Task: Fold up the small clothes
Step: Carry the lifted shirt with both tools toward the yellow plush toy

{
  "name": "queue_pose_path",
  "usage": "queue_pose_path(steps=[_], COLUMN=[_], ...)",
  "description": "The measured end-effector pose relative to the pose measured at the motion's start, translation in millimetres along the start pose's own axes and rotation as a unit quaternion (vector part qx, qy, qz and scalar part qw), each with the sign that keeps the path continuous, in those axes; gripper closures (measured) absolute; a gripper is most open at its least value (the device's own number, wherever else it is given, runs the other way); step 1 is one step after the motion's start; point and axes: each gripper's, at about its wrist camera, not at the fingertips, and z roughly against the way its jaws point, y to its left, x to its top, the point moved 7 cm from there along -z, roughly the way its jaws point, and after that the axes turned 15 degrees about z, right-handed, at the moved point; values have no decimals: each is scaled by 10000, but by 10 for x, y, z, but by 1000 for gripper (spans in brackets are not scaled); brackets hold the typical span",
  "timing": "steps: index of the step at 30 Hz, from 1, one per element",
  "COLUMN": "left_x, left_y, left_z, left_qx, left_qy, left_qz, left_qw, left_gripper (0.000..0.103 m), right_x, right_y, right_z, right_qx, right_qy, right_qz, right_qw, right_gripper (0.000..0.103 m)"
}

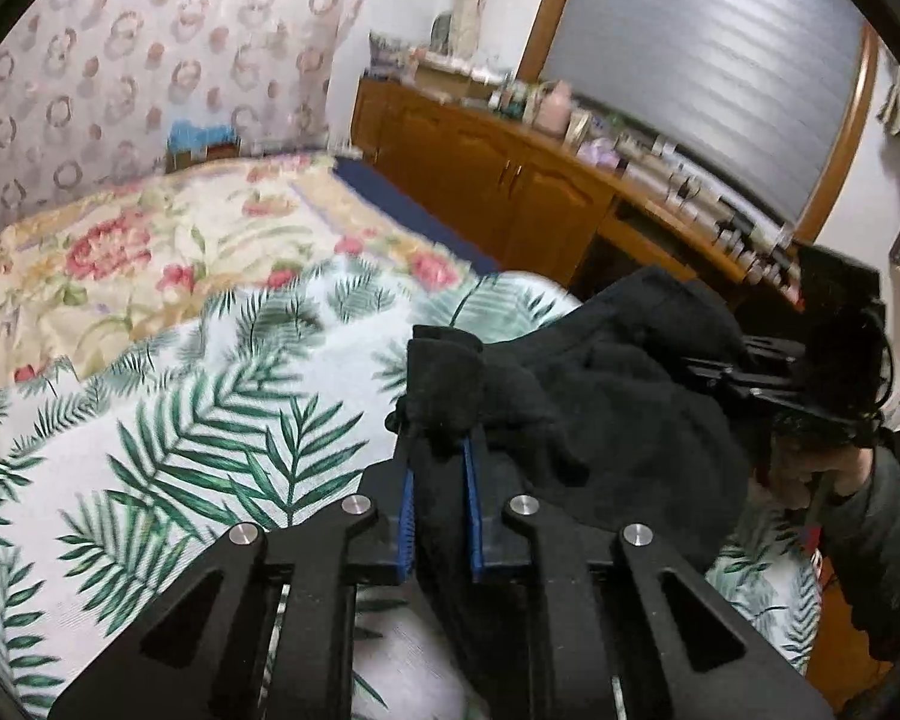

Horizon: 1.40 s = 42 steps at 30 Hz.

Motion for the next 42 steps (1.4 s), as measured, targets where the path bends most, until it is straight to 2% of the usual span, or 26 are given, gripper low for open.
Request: queue_pose_path(steps=[5,7,12,20,26,33,35,39,42], left_x=[50,74,110,41,-20,-225,-305,-548,-727], left_y=[-109,-108,50,465,858,1469,1584,1798,1972], left_z=[451,691,1141,1764,2151,2551,2657,2877,2920], left_qx=[8,100,371,934,1359,1874,1981,2257,2450], left_qy=[-516,-801,-1183,-1610,-1906,-2339,-2465,-2766,-2806], left_qz=[-110,-180,-165,-17,228,807,950,1272,1551], left_qw=[9986,9966,9921,9825,9720,9506,9439,9254,9150], left_gripper=[89,89,89,89,89,89,89,89,89], right_x=[230,313,580,969,1335,1902,2067,2371,2612], right_y=[197,297,618,1108,1398,1580,1674,1835,2044], right_z=[293,356,441,254,5,-437,-536,-720,-927], right_qx=[-178,-178,-78,306,660,1102,1239,1494,1678], right_qy=[-470,-592,-903,-1110,-1206,-1215,-1221,-1258,-1298], right_qz=[233,359,716,1268,1729,2374,2624,3137,3490], right_qw=[9985,9974,9933,9852,9753,9575,9491,9292,9128], right_gripper=[84,84,84,84,84,84,84,84,84])
